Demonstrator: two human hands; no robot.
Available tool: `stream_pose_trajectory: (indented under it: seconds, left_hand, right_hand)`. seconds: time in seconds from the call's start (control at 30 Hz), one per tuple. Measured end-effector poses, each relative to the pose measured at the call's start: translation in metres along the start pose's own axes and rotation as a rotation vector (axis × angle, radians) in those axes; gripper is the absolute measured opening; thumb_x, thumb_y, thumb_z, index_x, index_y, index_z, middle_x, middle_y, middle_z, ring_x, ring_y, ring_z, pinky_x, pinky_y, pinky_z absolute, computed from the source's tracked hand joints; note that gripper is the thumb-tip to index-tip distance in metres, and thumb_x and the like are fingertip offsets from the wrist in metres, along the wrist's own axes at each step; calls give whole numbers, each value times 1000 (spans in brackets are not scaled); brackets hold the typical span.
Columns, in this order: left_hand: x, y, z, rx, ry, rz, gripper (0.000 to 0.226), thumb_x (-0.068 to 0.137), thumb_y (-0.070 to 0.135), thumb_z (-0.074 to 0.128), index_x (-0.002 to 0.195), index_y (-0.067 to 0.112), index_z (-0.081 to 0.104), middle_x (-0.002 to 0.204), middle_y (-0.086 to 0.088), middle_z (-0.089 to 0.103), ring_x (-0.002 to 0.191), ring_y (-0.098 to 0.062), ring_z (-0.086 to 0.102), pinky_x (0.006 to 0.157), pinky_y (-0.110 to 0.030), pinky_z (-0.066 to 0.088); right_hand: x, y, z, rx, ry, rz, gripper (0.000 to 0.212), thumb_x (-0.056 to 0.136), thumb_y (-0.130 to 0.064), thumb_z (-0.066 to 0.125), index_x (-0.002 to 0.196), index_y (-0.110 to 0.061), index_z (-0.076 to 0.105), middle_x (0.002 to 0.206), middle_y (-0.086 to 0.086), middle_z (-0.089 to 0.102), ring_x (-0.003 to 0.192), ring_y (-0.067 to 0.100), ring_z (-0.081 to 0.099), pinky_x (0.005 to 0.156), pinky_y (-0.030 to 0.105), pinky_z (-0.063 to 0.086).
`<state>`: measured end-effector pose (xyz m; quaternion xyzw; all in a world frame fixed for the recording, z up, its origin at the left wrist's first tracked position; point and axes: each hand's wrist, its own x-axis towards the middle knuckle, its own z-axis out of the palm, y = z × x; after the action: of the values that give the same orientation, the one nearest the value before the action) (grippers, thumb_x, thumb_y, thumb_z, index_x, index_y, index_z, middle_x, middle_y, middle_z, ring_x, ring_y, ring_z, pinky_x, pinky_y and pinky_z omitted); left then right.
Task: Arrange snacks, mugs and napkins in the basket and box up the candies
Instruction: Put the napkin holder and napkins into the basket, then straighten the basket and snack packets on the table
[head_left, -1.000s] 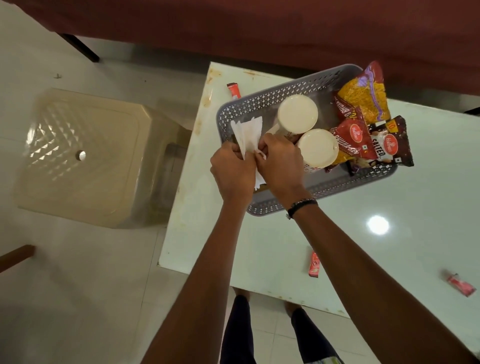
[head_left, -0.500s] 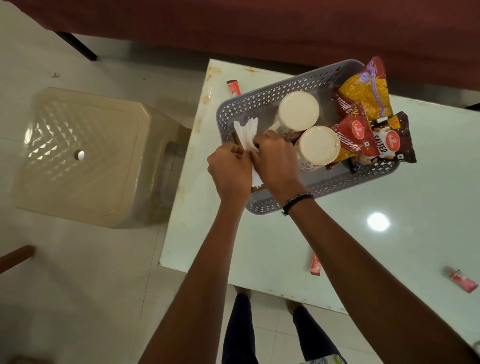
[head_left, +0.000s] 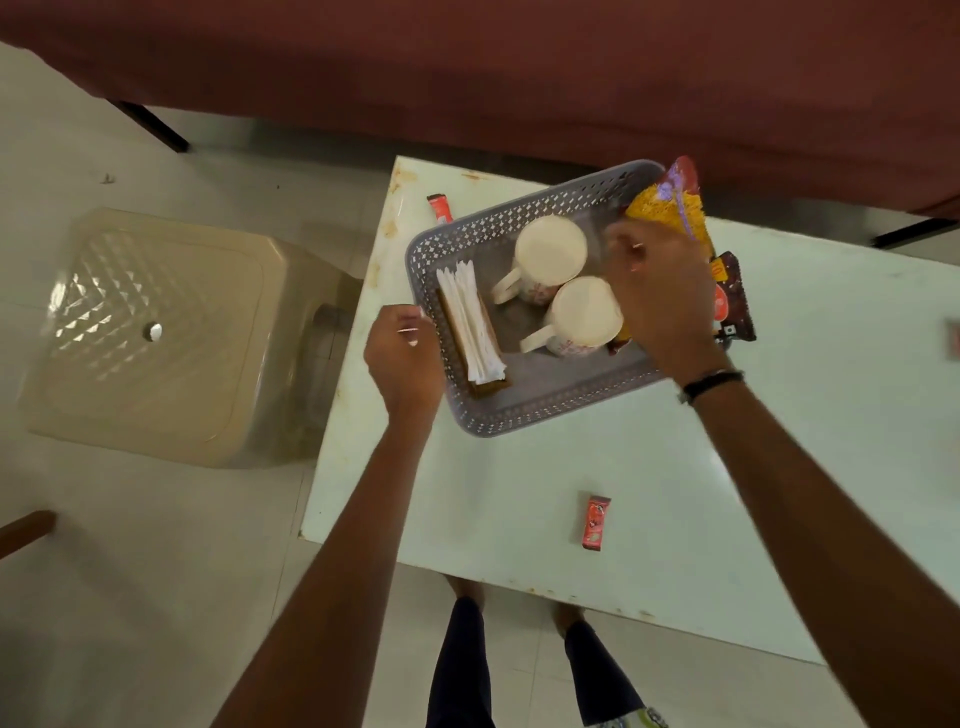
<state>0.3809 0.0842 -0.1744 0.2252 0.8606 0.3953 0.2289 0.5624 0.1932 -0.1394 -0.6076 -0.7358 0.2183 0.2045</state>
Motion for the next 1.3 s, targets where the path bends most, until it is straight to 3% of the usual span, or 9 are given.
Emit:
stream_pose_trajectory:
  seconds: [0.1, 0.23, 0.4, 0.53, 0.67, 0.8, 0.9, 1.1, 1.3]
  left_hand:
    - [9, -2, 2, -108, 9, -182, 26, 83, 7, 58, 109, 1, 57, 116, -14, 62, 106, -25, 59, 88, -26, 46]
    - [14, -8, 8, -117, -119, -489, 37, 87, 16, 54, 121, 2, 54, 128, -15, 57, 118, -30, 54, 92, -34, 45]
    - [20, -4, 12, -358, -231, -667, 11, 91, 14, 54, 93, 6, 60, 86, -5, 63, 75, -13, 61, 77, -23, 51]
    - [21, -7, 19, -414, -253, -694, 26, 96, 25, 48, 77, 12, 59, 66, 2, 59, 62, -7, 53, 65, -17, 48]
    - [28, -7, 29, -434, -239, -727, 34, 99, 27, 39, 70, 16, 53, 32, 12, 51, 55, -5, 43, 54, -16, 40]
    - [23, -4, 35, -366, -265, -698, 34, 99, 24, 39, 68, 17, 52, 35, 12, 53, 48, -3, 43, 52, -15, 39]
    - [9, 6, 44, -332, -291, -650, 33, 99, 23, 39, 69, 17, 51, 60, 5, 52, 53, -4, 42, 51, -15, 39]
    - [-37, 39, 80, -250, -406, -574, 36, 99, 21, 39, 65, 15, 50, 57, 3, 50, 53, -8, 41, 53, -17, 37]
    - [-91, 55, 114, -179, -537, -542, 36, 99, 20, 40, 66, 14, 51, 64, 1, 46, 56, -8, 41, 58, -19, 38]
  right_hand:
    - [36, 49, -27, 43, 81, 248, 27, 90, -17, 48, 108, -11, 67, 112, 11, 70, 100, 27, 64, 85, 31, 48]
    - [69, 105, -31, 164, -118, 564, 25, 90, -12, 48, 98, 4, 67, 108, 24, 67, 95, 32, 61, 79, 38, 45]
    - [77, 123, -21, 489, -351, 732, 29, 90, -28, 58, 63, -19, 57, 59, -7, 63, 51, 7, 55, 53, 18, 42]
    - [82, 132, -19, 553, -395, 732, 25, 91, -20, 58, 67, -15, 61, 47, -9, 66, 49, 8, 62, 58, 22, 52]
    - [83, 135, -17, 622, -418, 739, 20, 93, -17, 56, 76, -8, 63, 78, 7, 71, 71, 21, 62, 87, 41, 52]
    - [66, 146, -26, 657, -389, 758, 18, 93, -19, 56, 86, -5, 66, 90, 11, 72, 82, 26, 65, 96, 42, 51]
    - [44, 165, -46, 683, -357, 787, 26, 94, -21, 54, 106, 0, 64, 111, 20, 66, 95, 30, 62, 101, 47, 48]
    - [-17, 216, -104, 764, -226, 838, 27, 91, -29, 60, 97, -5, 69, 98, 15, 70, 85, 26, 66, 91, 41, 52]
    - [-66, 272, -146, 831, -139, 950, 17, 89, -22, 61, 79, -10, 69, 60, -3, 72, 67, 19, 66, 79, 36, 53]
